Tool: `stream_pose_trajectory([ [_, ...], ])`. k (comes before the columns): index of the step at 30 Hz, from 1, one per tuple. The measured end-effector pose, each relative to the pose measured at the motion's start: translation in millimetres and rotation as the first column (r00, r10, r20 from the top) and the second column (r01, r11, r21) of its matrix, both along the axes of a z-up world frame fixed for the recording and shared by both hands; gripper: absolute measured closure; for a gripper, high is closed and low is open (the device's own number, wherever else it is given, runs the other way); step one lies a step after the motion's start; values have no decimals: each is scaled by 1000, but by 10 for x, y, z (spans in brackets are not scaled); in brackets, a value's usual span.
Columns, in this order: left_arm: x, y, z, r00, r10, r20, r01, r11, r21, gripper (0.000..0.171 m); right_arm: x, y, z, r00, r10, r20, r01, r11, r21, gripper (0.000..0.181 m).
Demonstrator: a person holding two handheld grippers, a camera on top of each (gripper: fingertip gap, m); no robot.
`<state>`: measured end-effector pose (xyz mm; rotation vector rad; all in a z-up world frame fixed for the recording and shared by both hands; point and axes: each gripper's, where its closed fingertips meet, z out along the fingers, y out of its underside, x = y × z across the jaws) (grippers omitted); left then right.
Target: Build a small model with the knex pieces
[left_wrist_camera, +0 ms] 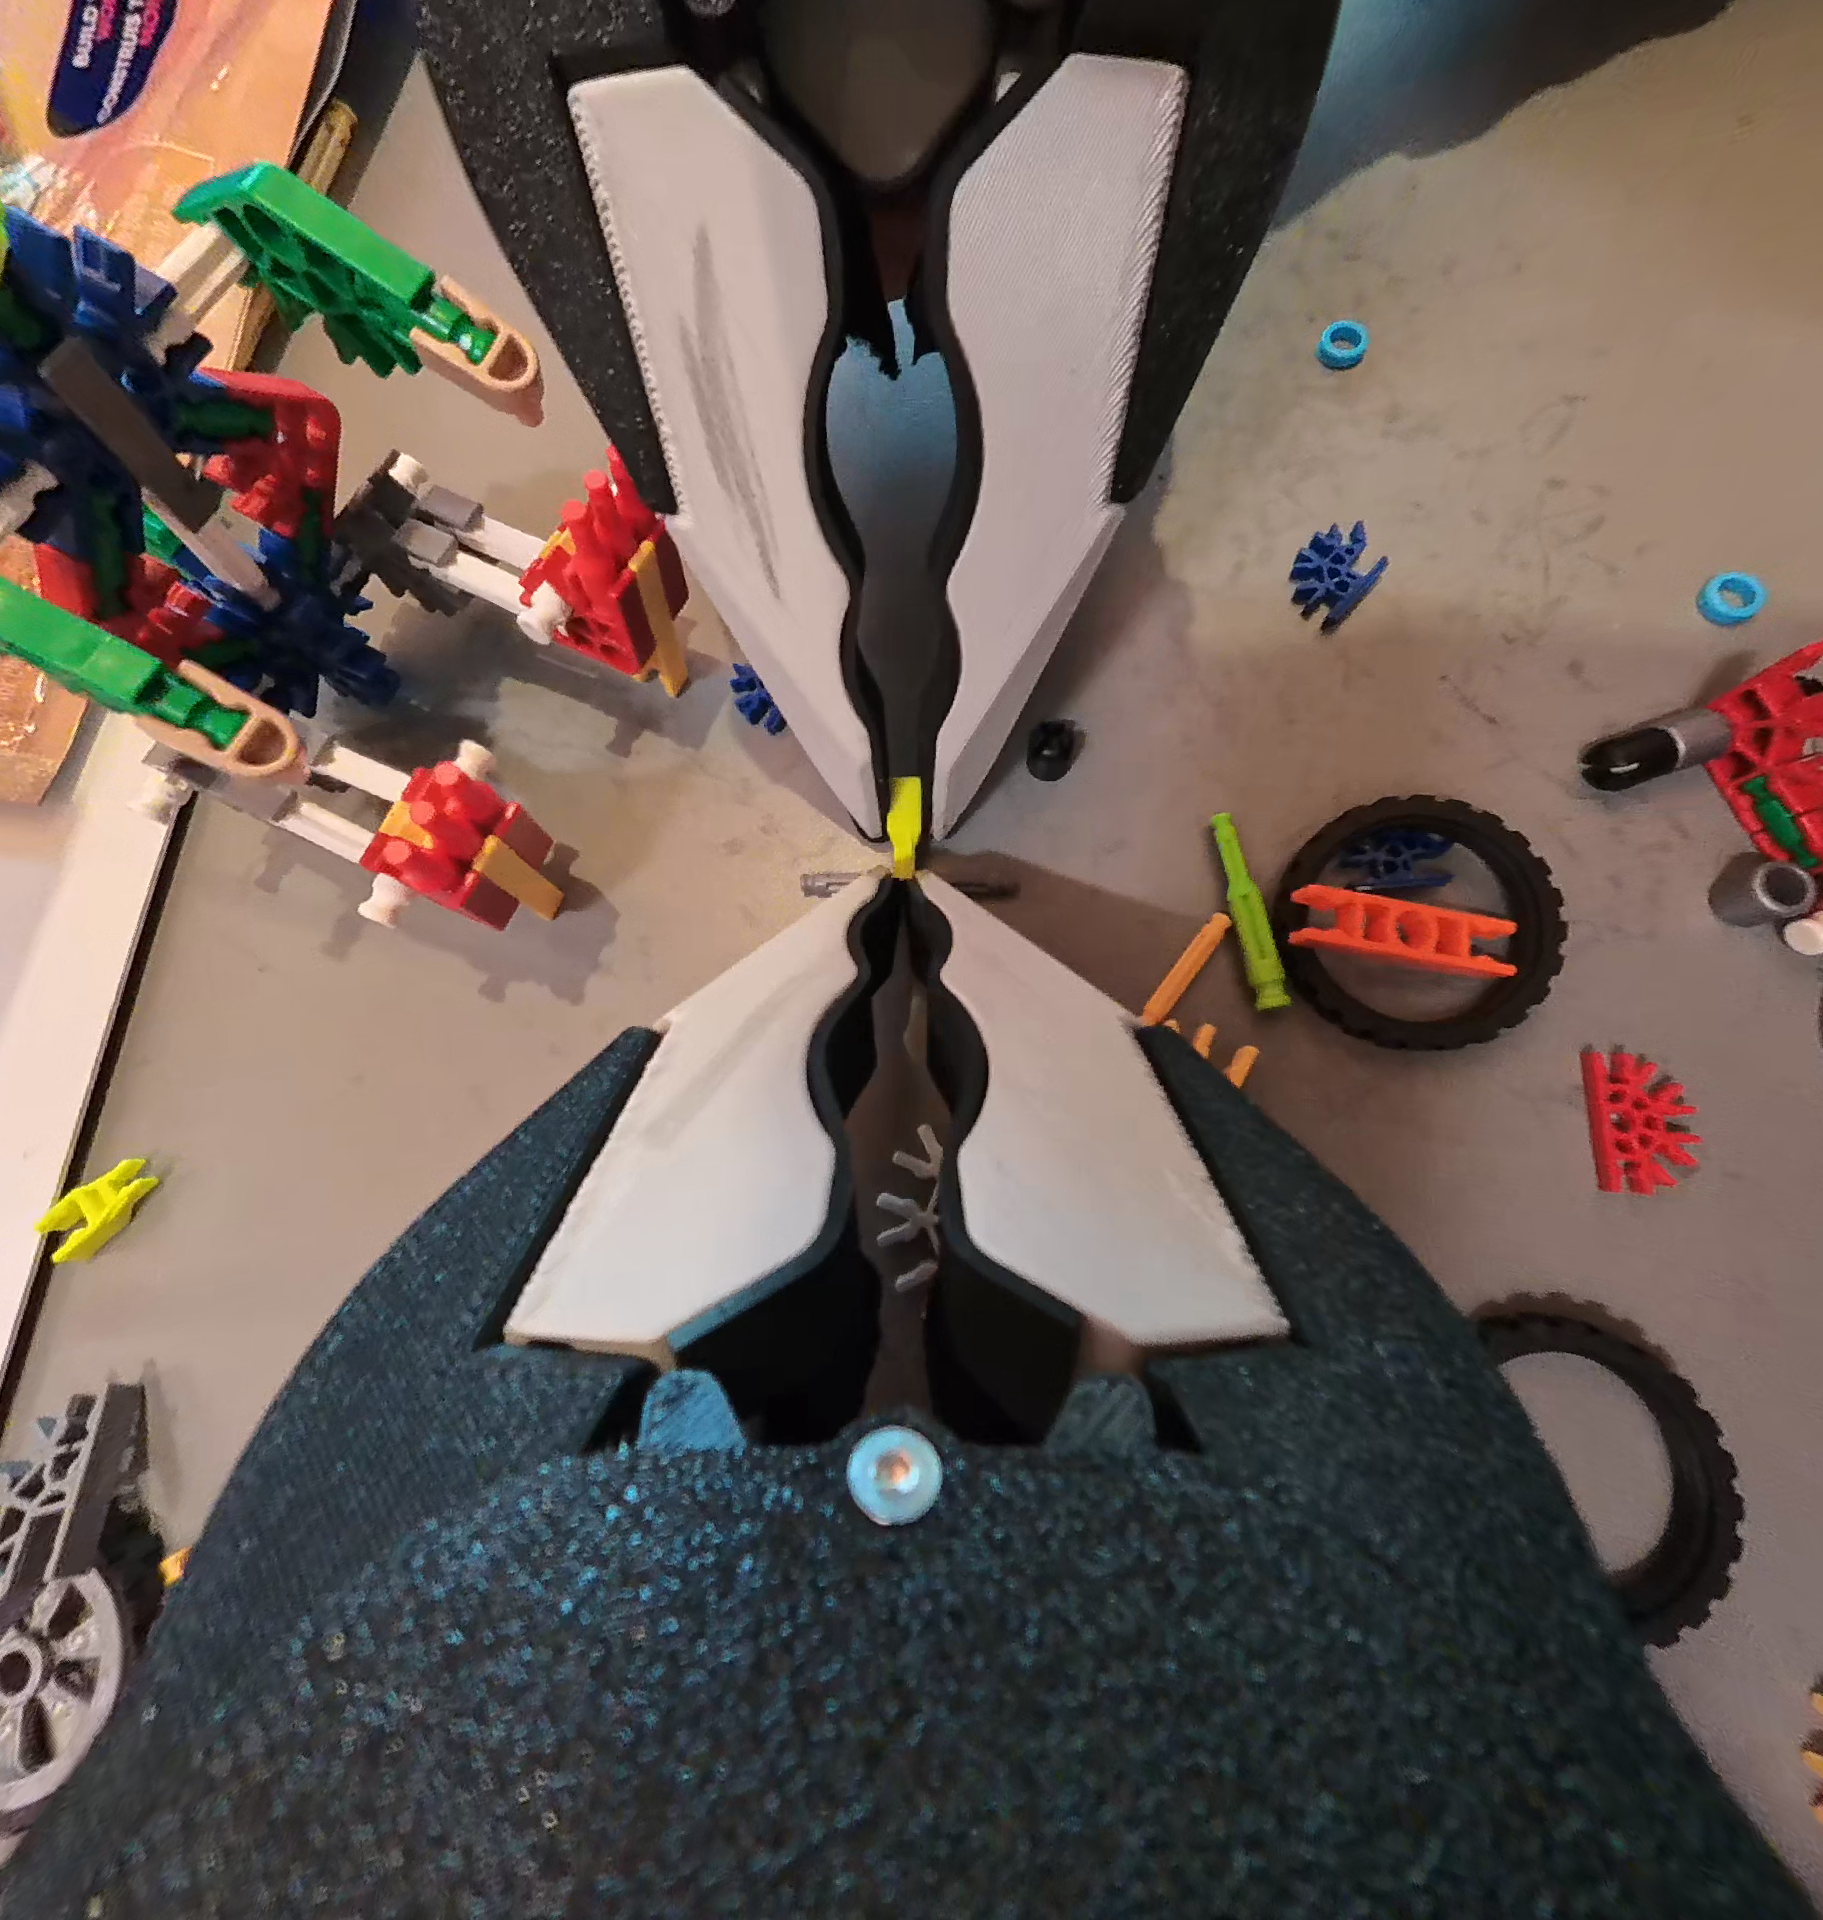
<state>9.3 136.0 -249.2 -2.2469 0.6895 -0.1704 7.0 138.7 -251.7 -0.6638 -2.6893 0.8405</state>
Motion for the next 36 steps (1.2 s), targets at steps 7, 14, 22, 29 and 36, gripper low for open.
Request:
stream_pose_trajectory([
  [7, 1, -1, 0, 1000, -13, -3, 13, 1000, -1, 171, 0, -3, 0, 1000, 4, -1, -4, 1000, 2, 178],
  [14, -17, -9, -10, 998, -48, -29, 48, 999, -6, 171, 6, 5, -4, 1000, 6, 0, -6, 1000, -7, 177],
  [22, -20, -14, -15, 999, -42, -21, 42, 999, -25, 171, 9, 7, -5, 1000, 4, -6, -4, 1000, -18, 177],
  [29, -13, -12, -13, 999, -16, -31, 16, 1000, -1, 171, 7, 3, -2, 1000, -1, -9, 1, 1000, -24, 177],
  [36, -7, -6, -8, 1000, -1, -13, 1, 1000, -1, 171, 4, -2, 1, 1000, -4, -14, 3, 1000, -31, 178],
])
